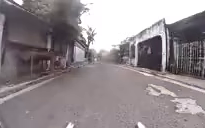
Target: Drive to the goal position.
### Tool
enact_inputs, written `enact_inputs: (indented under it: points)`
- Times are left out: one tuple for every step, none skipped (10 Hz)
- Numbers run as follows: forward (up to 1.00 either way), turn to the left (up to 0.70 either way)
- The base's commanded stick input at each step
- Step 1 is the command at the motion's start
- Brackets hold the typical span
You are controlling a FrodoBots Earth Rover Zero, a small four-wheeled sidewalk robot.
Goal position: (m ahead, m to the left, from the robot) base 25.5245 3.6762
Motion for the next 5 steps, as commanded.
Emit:
enact_inputs:
  points:
    - [0.7,0.0]
    - [0.7,0.0]
    - [0.7,0.0]
    - [0.7,0.0]
    - [0.7,0.0]
